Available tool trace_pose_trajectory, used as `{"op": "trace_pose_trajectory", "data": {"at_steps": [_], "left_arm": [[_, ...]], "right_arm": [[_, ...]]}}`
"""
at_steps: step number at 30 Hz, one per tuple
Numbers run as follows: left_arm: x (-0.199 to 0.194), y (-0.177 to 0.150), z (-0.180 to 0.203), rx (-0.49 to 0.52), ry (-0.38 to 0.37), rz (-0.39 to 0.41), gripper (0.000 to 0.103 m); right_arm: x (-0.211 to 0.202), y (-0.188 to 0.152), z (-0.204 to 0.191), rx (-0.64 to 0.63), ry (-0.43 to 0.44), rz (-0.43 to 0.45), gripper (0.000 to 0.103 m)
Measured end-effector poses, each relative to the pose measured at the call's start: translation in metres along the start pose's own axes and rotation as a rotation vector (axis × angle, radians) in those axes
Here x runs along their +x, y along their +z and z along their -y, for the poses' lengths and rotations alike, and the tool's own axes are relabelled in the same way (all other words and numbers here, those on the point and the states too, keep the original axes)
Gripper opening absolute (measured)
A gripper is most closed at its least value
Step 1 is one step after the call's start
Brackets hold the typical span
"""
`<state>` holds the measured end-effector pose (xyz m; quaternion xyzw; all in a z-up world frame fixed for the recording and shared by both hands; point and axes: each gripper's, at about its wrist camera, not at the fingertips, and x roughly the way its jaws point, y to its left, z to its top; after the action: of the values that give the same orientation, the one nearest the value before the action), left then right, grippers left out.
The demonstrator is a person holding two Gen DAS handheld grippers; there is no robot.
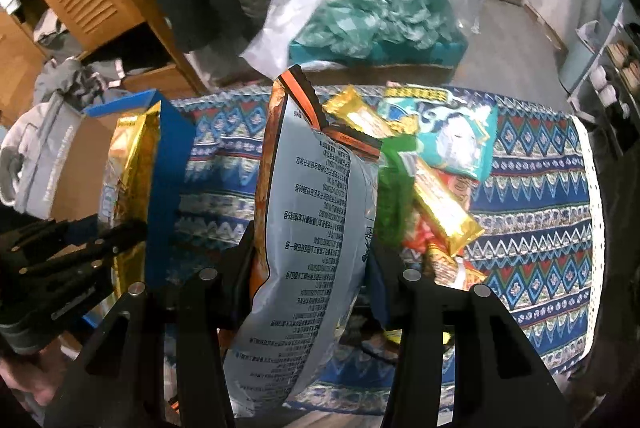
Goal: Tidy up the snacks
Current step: 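Carry the white bag into the box and open the right tool while the left tool carries the bar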
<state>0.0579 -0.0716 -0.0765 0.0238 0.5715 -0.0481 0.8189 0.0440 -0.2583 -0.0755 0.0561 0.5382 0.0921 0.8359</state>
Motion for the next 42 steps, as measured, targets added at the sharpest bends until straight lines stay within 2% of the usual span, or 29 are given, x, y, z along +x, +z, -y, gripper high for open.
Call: {"op": "trace_pose_trajectory", "data": {"at_steps": [8, 17, 31, 36, 42], "left_arm": [[-0.039, -0.003, -0.028, -0.027, -0.039, 0.042, 0.031], [-0.05, -0.004, -0.063, -0.065, -0.05, 0.057, 0.032], [-0.045, -0.007, -0.152, -0.189, 0.041, 0.088, 0.032], [-0.037, -0.013, -0.184, -0.232, 0.088, 0.092, 0.032], [-0.028, -0.018, -0.209, -0.272, 0.105, 0.077, 0.032]], "right_arm": [[-0.016, 0.009, -0.04, -0.061, 0.045, 0.027, 0.047], [-0.015, 0.022, -0.092, -0.116, 0.098, 0.025, 0.047], [0.02, 0.043, -0.195, -0.189, 0.186, -0.034, 0.047], [0.038, 0.042, -0.218, -0.194, 0.219, -0.07, 0.047], [0.056, 0.04, -0.243, -0.229, 0.22, -0.103, 0.047]]}}
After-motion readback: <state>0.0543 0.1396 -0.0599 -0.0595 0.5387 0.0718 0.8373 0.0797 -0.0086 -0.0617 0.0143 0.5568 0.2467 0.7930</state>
